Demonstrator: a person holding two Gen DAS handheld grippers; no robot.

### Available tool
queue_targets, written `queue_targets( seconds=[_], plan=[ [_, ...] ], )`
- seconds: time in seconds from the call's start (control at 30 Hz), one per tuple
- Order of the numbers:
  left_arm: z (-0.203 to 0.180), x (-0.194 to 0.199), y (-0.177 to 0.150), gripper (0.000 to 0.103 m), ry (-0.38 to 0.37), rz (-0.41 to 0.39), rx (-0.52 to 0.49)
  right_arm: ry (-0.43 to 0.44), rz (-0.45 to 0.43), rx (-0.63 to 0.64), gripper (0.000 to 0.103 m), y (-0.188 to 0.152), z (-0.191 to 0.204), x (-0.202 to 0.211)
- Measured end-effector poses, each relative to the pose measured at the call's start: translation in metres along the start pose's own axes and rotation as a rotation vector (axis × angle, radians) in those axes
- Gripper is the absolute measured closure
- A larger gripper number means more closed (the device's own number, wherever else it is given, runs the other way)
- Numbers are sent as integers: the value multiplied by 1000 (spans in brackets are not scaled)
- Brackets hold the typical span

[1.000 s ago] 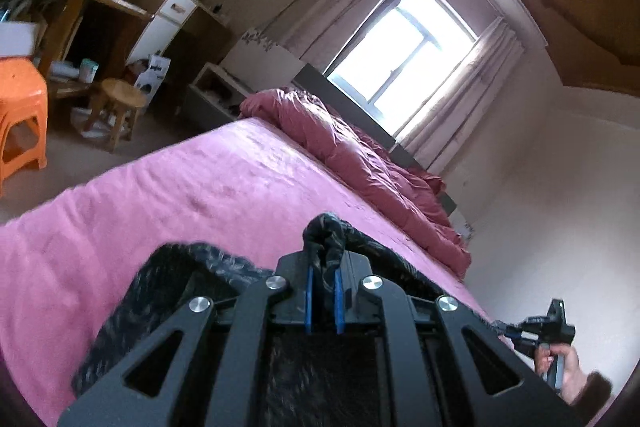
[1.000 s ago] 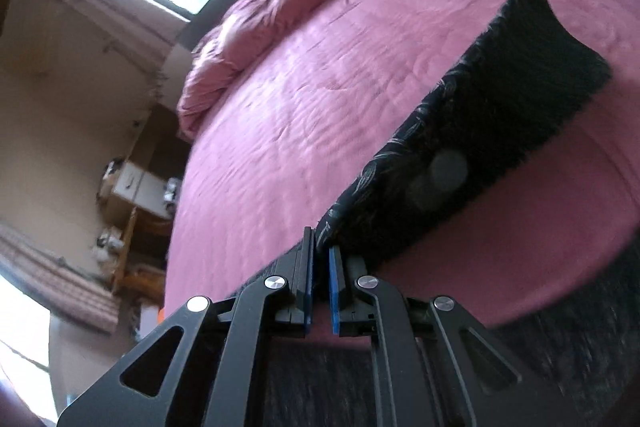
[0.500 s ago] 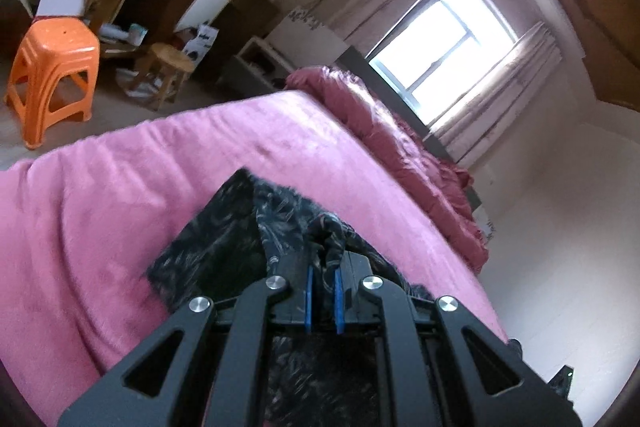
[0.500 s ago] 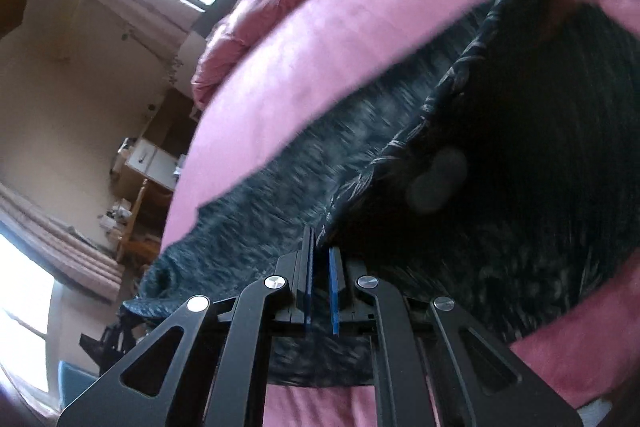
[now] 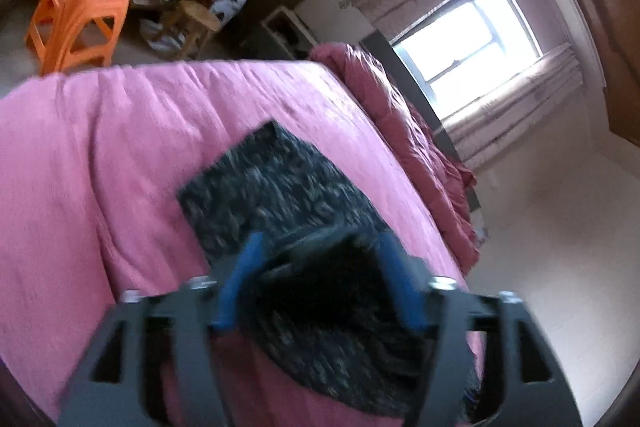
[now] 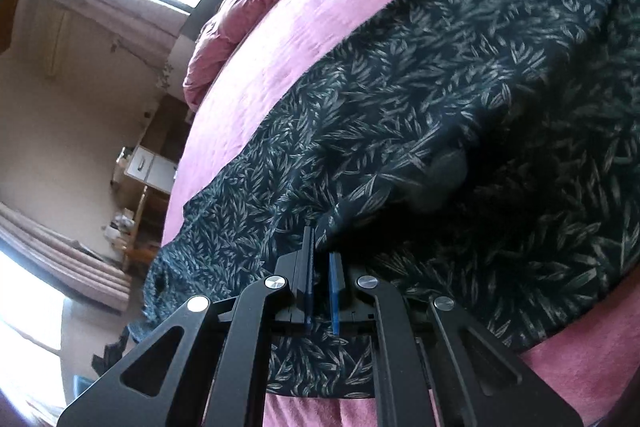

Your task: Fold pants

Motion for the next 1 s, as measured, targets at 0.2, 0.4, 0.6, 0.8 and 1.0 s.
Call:
queue_targets(
  seconds=[0.2, 0.4, 0.6, 0.8, 1.0],
  plan=[
    [-13, 15, -16, 27, -1, 63, 10, 20, 1, -10, 98, 0, -4, 3],
    [-14, 12, -34, 27, 30, 145, 110, 41, 13, -34, 97, 2, -9, 4],
    [-33, 3, -32, 25, 41, 125, 31, 61, 28, -63, 98, 6, -17, 4],
    [-48, -28, -9, 95, 178, 169, -143, 17, 17, -3, 98, 10, -10, 1],
    [-99, -31, 49, 98, 88, 124, -252, 49, -79, 59, 98, 32, 12, 21]
  ],
)
Point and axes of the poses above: each gripper's, at about its wrist camera, not at the fingertips, and x roughly against the way its jaws point, z to its left, y to its top, the point moved 6 cm from there along -x, roughly the way its jaws point, and after that the axes turned 8 degrees about -y, right-handed, at the moved point
